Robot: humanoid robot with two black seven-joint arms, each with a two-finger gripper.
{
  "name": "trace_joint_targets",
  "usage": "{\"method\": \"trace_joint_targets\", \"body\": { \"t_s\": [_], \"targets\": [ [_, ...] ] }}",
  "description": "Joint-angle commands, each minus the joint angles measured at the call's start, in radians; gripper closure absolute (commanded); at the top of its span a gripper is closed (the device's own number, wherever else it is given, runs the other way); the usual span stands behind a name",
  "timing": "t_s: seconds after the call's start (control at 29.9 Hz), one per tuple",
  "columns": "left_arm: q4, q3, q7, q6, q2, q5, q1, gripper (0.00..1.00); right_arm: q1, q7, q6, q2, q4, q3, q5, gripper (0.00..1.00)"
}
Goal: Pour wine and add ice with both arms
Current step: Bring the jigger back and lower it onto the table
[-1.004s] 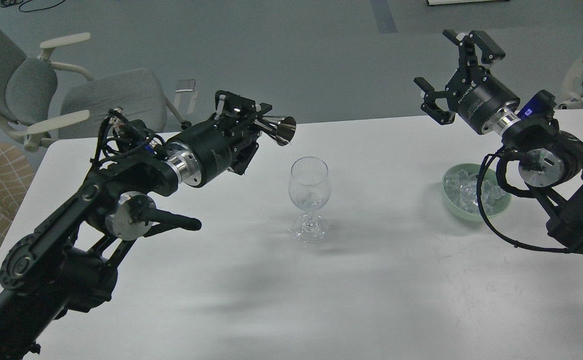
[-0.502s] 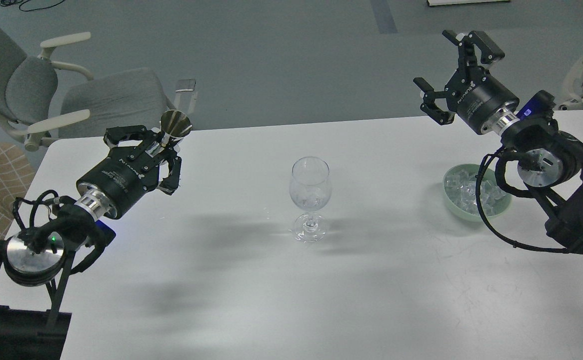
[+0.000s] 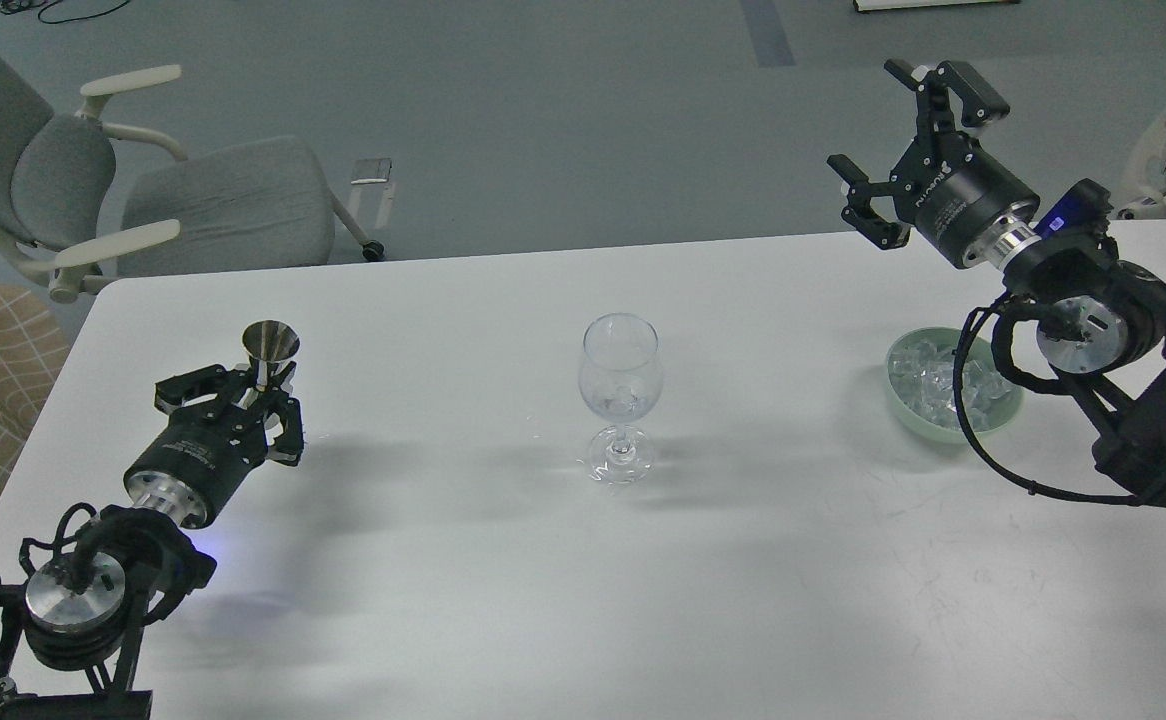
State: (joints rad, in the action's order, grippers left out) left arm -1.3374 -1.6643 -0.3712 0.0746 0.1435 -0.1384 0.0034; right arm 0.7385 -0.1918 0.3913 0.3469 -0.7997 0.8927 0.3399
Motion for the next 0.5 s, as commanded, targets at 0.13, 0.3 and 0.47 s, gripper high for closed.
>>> {"method": "trace_joint_targets", "body": {
  "t_s": [0.13,0.3,0.47],
  "targets": [
    [0.125,-0.005,0.044,0.080,-0.028,0.000,0.000,1.00,-0.001,0.002,-0.003,0.001,0.000,0.000,0.001,0.00],
    [0.141,-0.006,0.051,0.103,-0.030,0.011,0.001,0.98,-0.002,0.000,-0.003,0.003,0.000,0.000,0.001,0.00],
    [0.142,-0.006,0.060,0.103,-0.027,0.028,0.000,0.92,-0.001,0.000,-0.005,0.000,0.000,0.000,0.002,0.00]
  ]
}}
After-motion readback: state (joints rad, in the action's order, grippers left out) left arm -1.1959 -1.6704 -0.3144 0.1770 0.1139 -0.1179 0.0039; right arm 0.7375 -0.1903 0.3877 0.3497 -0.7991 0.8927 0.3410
